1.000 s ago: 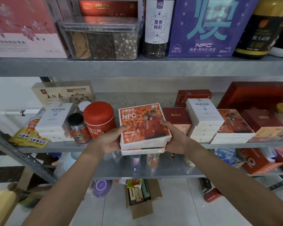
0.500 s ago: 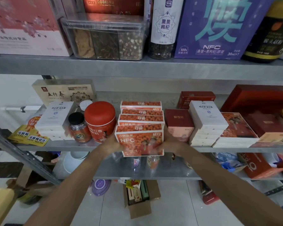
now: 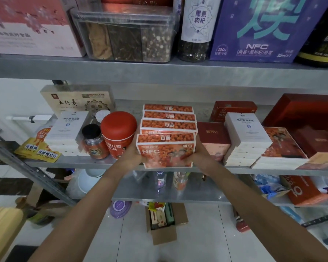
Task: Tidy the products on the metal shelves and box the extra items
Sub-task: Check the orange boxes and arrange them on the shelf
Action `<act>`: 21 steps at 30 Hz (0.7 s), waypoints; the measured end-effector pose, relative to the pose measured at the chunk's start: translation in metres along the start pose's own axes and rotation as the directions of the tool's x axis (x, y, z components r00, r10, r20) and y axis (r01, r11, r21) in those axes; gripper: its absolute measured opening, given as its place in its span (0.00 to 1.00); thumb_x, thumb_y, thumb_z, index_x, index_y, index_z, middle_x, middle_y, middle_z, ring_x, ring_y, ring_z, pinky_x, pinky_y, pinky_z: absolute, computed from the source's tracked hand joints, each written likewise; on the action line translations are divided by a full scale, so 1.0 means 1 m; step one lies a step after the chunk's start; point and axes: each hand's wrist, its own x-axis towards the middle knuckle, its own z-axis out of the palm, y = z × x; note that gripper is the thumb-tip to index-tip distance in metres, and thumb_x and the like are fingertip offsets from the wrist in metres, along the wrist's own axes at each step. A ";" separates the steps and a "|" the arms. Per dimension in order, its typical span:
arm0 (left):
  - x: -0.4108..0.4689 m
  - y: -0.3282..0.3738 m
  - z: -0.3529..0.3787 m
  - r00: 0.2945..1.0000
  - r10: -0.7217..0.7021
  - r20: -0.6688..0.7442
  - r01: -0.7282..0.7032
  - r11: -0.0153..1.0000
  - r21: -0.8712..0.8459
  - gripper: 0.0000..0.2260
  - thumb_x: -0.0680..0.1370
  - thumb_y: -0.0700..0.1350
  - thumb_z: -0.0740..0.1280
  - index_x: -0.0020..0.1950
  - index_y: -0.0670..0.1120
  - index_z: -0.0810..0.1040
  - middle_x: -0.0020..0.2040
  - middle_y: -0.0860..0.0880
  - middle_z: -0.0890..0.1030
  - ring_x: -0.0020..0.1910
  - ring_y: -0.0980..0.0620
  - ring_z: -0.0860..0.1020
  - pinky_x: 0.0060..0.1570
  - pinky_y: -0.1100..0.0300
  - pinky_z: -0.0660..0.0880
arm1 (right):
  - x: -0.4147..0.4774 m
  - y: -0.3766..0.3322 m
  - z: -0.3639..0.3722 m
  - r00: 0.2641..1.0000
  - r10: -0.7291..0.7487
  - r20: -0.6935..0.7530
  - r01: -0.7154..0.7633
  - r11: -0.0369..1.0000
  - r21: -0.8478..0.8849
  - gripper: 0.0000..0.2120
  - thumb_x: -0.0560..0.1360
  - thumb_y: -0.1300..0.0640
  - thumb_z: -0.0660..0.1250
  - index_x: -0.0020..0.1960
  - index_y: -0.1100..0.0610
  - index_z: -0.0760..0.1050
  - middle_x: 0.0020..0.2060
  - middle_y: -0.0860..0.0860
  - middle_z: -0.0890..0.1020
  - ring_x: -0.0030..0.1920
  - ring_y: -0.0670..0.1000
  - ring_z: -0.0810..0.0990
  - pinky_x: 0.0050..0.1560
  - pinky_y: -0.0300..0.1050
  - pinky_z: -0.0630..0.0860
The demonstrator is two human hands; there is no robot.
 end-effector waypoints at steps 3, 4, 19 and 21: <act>0.011 0.012 0.005 0.994 0.028 -0.103 -0.022 0.998 0.063 0.40 0.66 0.23 0.71 0.71 0.51 0.65 0.47 0.63 0.81 0.48 0.65 0.80 0.36 0.75 0.74 | 0.008 -0.008 0.000 1.000 0.000 -0.028 -0.001 1.000 -0.017 0.44 0.64 0.81 0.68 0.70 0.50 0.61 0.52 0.48 0.79 0.45 0.40 0.82 0.37 0.31 0.77; 0.013 0.012 0.008 0.992 0.033 -0.121 -0.024 0.997 0.077 0.40 0.65 0.22 0.71 0.71 0.50 0.66 0.48 0.61 0.80 0.48 0.63 0.80 0.37 0.76 0.73 | 0.008 -0.008 0.003 0.999 0.020 -0.035 -0.021 0.999 -0.029 0.42 0.66 0.80 0.68 0.71 0.52 0.61 0.53 0.49 0.79 0.43 0.40 0.82 0.36 0.29 0.77; -0.019 0.021 0.050 0.730 0.599 -0.328 -0.209 0.654 0.727 0.45 0.70 0.36 0.75 0.80 0.48 0.52 0.78 0.42 0.59 0.77 0.42 0.60 0.72 0.50 0.63 | -0.003 0.010 0.031 0.966 0.035 -0.257 -0.070 0.989 -0.128 0.27 0.71 0.73 0.70 0.69 0.65 0.67 0.60 0.62 0.78 0.58 0.57 0.77 0.39 0.22 0.70; -0.014 0.033 0.049 0.712 0.690 -0.132 -0.241 0.417 0.876 0.48 0.68 0.41 0.78 0.80 0.49 0.52 0.80 0.41 0.52 0.79 0.41 0.51 0.75 0.44 0.56 | -0.001 0.009 0.031 0.966 0.045 -0.256 -0.092 0.980 -0.177 0.29 0.72 0.70 0.71 0.70 0.63 0.66 0.61 0.60 0.78 0.62 0.58 0.76 0.47 0.27 0.71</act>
